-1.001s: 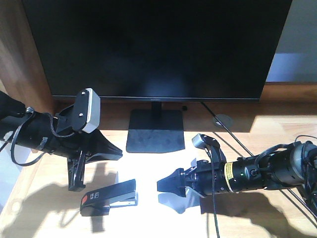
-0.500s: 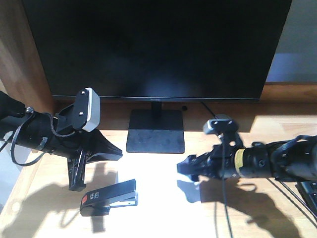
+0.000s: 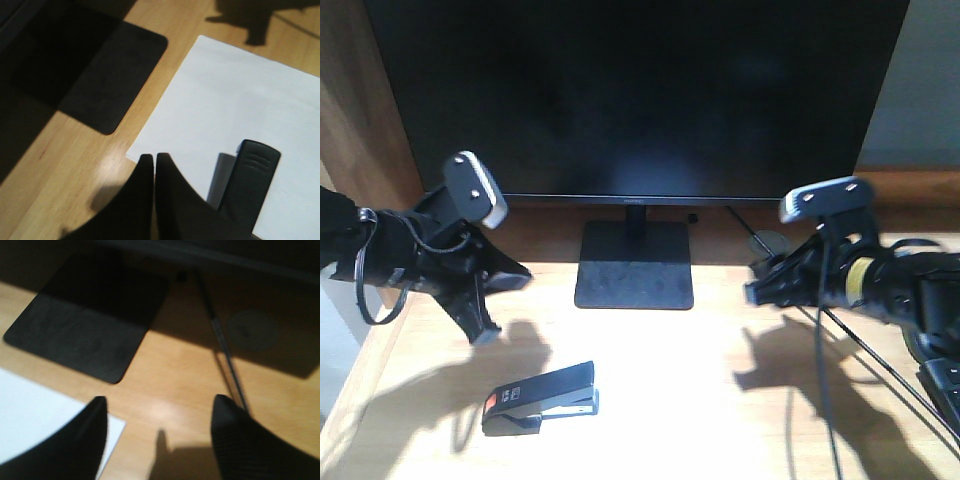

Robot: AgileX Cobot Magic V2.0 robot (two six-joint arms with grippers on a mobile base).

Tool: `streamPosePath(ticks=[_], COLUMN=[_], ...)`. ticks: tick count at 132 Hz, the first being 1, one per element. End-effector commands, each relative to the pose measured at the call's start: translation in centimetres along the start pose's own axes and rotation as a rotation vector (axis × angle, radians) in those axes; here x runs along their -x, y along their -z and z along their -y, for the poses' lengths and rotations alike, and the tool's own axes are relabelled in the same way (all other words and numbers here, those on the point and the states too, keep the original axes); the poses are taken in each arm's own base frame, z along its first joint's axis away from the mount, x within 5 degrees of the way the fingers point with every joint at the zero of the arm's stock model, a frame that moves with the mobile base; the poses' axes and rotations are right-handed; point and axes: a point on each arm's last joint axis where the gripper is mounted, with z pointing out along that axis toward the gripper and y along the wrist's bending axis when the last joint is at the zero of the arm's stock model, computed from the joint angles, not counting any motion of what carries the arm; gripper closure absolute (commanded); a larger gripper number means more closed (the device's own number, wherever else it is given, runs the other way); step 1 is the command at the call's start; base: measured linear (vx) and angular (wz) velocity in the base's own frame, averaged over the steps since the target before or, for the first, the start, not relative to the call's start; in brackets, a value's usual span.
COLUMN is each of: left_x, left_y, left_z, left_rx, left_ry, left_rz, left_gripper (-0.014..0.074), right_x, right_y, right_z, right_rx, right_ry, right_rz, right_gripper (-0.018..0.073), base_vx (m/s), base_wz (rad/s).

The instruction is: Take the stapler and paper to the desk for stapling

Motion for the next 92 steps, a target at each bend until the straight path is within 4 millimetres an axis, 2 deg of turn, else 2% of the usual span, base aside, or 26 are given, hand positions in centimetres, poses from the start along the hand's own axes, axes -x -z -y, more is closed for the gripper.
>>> streamPosePath(ticks=[1,23,50,60,92], left_x=[1.1,0.7,0.5,0.5,1.3], left_y=[1.9,3.2,5.1,6.0,9.7], left_z=[-0.5,-1.3,-1.9,-2.0,-1.6], left_rx=[0.124,0.266,0.426,0.487,0.64], left_ry=[0.094,0.163,0.233,0.314,0.42], left_rz=[0.03,-0.028,-0.066,-0.049,0.066], left_gripper=[0.0603,0.0603,0.0603,0.0603,0.0603], right_x=[2.0,3.0,3.9,4.1,1.7], right_y=[2.2,4.2,6.5,7.6,11.5], right_z=[0.8,1.0,1.0,1.0,0.9], right_rx=[-0.087,-0.126,-0.143,-0.146,-0.18], right_ry=[0.012,0.011,-0.006,-0.023,-0.029], right_rz=[0.097,0.166,0.245,0.276,0.343], right_gripper=[0.0309,0.0575,0.0566,0.0566,0.0565], base_vx=[0.0,0.0,0.0,0.0,0.0], base_wz=[0.0,0.0,0.0,0.0,0.0])
